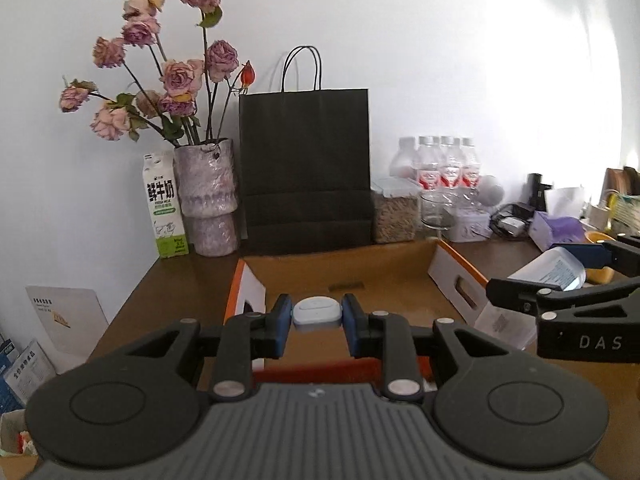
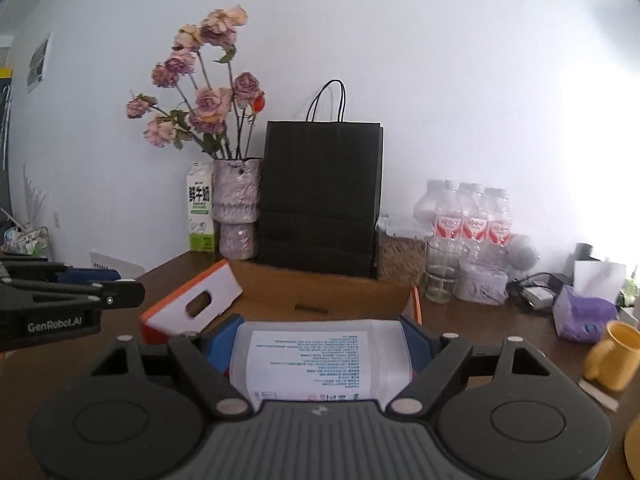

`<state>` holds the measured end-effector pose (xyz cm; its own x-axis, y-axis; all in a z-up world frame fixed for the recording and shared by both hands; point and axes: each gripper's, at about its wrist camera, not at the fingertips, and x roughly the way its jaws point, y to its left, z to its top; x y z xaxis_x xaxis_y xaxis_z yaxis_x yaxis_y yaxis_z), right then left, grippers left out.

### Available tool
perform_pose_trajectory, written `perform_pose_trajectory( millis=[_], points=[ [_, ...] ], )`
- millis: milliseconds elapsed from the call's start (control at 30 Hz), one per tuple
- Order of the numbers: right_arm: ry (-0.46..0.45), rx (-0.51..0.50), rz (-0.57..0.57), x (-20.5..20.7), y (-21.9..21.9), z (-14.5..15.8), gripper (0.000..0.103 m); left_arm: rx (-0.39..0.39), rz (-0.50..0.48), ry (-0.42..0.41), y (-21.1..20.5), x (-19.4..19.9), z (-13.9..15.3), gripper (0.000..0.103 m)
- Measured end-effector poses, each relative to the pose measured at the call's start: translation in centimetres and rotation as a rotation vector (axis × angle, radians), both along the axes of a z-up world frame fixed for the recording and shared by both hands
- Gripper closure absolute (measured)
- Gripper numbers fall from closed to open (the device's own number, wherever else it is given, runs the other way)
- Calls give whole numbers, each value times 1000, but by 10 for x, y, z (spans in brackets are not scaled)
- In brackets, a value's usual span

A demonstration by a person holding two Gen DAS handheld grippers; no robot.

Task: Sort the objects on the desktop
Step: 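Carry both into the cardboard box and open both tools to release them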

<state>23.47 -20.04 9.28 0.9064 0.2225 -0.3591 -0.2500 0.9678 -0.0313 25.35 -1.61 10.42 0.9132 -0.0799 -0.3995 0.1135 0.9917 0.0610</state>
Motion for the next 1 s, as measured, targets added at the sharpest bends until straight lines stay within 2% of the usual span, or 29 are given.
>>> perform_pose_trajectory(
  millis=[167,300,567,733,867,1000],
  points=[
    [38,-36,-14,67,7,3,21,2,24,58,1,65,1,75],
    [116,-43,-18,125,10,-6,22,21,55,151,0,123,-7,75],
    [301,-90,-40,217,10,-43,21,78,92,316,4,204,-45,76],
    [350,-102,-64,248,12,-64,21,85,100,360,5,236,-64,76],
    [362,-110,-71,261,15,-72,21,126,102,397,-1,255,-74,75],
    [399,-108,-85,275,14,-78,21,127,119,431,0,266,-84,75]
  ],
)
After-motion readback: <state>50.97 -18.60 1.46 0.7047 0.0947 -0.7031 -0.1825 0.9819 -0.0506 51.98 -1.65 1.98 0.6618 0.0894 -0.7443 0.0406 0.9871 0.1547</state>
